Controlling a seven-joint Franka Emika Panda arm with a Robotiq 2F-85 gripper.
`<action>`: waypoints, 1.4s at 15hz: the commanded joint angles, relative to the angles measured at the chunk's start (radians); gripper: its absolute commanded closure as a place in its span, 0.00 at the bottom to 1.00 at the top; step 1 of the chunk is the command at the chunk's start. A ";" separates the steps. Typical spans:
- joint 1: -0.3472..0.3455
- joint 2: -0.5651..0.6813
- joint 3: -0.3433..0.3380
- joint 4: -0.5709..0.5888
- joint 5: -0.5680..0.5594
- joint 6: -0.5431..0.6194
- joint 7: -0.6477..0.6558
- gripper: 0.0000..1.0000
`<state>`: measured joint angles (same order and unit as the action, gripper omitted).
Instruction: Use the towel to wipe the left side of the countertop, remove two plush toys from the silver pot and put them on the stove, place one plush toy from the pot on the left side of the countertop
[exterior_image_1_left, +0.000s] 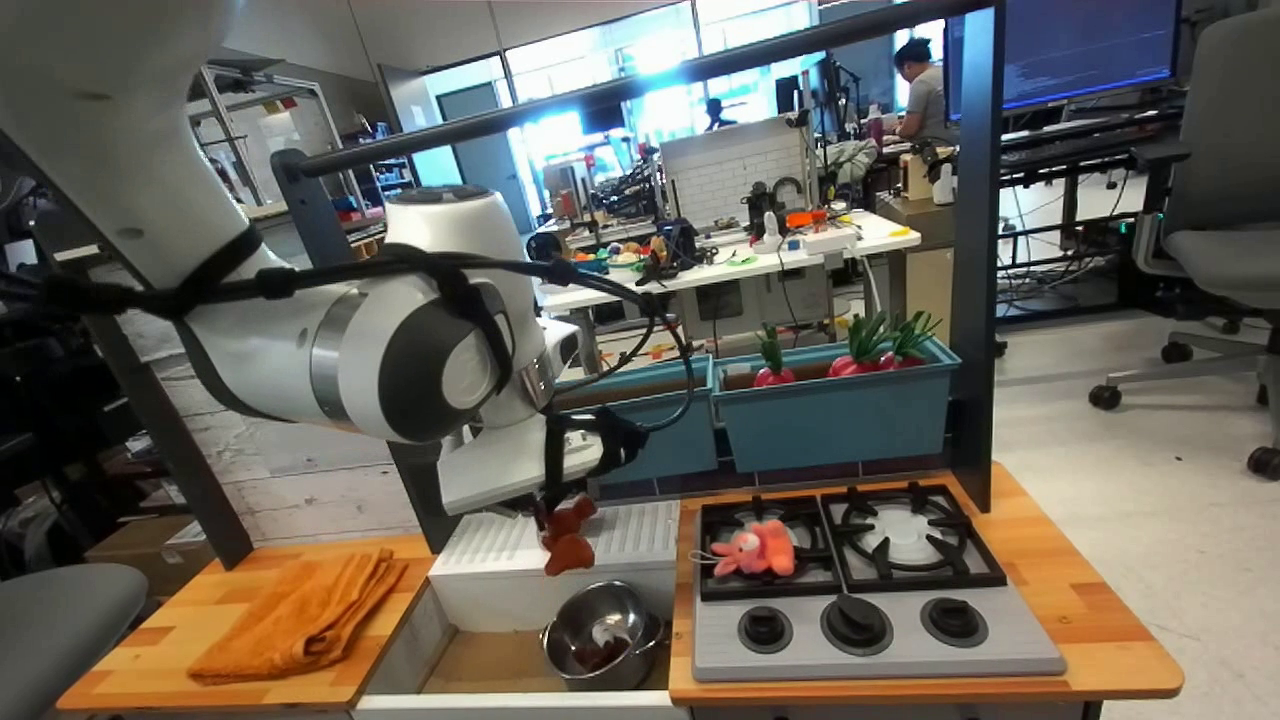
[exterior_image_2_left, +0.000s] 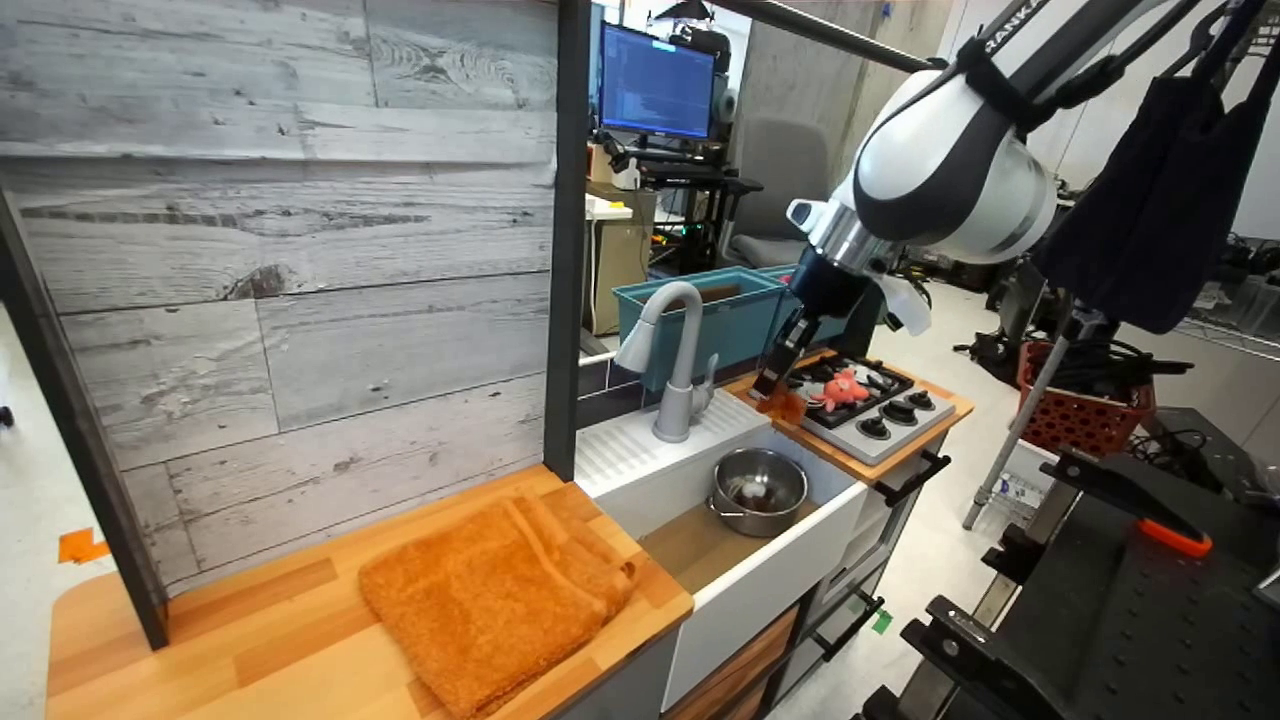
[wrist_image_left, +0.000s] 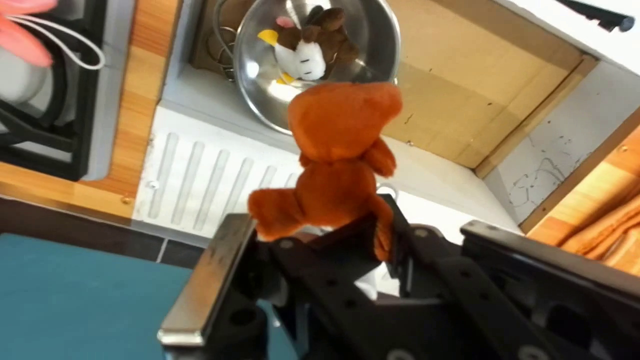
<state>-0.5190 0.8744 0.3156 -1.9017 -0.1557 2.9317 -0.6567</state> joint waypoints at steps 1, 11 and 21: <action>-0.034 -0.047 -0.010 0.010 0.091 0.031 0.057 0.99; 0.012 0.118 -0.217 0.370 0.211 0.026 0.385 0.99; 0.183 0.336 -0.482 0.604 0.306 0.053 0.833 0.64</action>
<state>-0.3906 1.1518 -0.1065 -1.3714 0.1154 2.9691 0.0977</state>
